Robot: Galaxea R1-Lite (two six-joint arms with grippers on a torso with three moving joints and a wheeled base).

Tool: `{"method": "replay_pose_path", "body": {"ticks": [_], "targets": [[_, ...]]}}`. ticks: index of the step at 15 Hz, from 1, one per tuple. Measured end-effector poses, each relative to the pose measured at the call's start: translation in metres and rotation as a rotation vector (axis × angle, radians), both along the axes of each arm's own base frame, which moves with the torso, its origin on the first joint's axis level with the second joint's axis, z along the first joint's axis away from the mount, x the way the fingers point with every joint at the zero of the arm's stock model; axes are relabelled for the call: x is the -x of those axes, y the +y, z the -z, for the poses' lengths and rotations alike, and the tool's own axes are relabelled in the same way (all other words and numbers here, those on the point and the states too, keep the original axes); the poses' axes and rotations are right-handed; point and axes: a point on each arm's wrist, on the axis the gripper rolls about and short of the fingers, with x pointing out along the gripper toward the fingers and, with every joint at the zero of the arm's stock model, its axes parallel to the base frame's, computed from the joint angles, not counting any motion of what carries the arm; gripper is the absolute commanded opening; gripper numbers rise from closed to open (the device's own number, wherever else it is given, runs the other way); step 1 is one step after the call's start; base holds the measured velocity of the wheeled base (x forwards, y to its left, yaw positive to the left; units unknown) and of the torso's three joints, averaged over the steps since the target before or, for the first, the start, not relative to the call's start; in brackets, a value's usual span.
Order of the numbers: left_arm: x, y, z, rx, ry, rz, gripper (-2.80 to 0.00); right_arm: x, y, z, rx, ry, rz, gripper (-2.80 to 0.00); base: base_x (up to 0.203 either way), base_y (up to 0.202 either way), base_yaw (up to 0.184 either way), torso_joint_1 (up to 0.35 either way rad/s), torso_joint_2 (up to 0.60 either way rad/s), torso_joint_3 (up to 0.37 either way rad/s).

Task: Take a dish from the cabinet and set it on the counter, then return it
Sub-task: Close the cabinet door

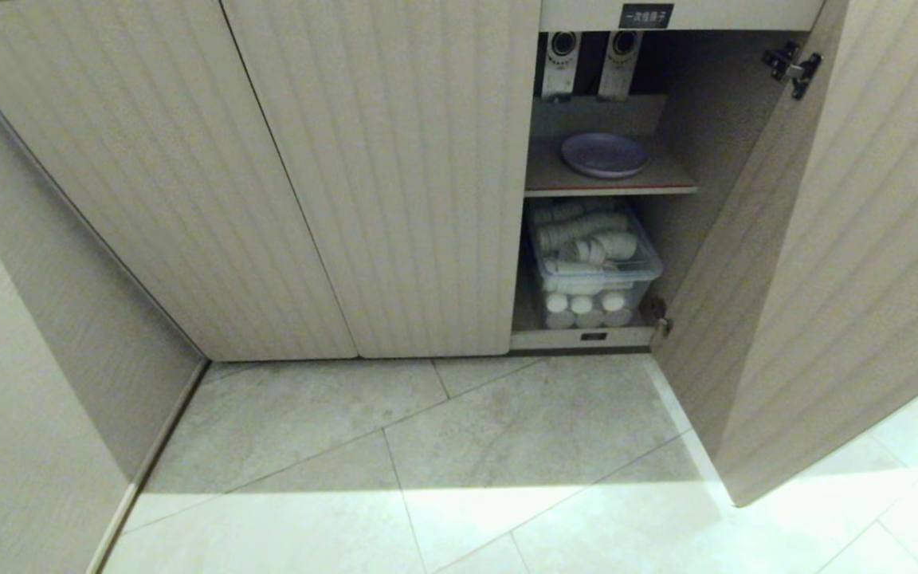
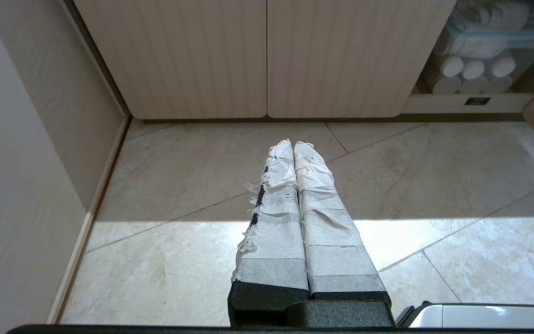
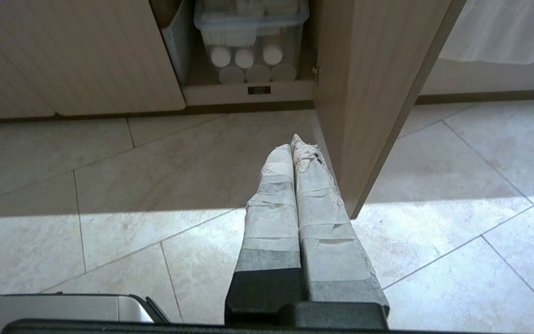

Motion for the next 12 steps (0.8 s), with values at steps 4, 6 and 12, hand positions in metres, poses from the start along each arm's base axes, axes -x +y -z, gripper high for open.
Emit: {"method": "replay_pose_path", "body": {"ticks": [4, 6, 12], "targets": [[0.0000, 0.0000, 0.0000, 0.000, 0.000, 0.000, -2.80, 0.0000, 0.0000, 0.0000, 0.000, 0.000, 0.000, -2.80, 0.000, 0.000, 0.000, 0.000, 0.00, 0.000], [0.0000, 0.0000, 0.0000, 0.000, 0.000, 0.000, -2.80, 0.0000, 0.0000, 0.0000, 0.000, 0.000, 0.000, -2.80, 0.000, 0.000, 0.000, 0.000, 0.00, 0.000], [0.0000, 0.0000, 0.0000, -0.001, 0.000, 0.000, -2.80, 0.0000, 0.0000, 0.0000, 0.000, 0.000, 0.000, -2.80, 0.000, 0.000, 0.000, 0.000, 0.00, 0.000]]}}
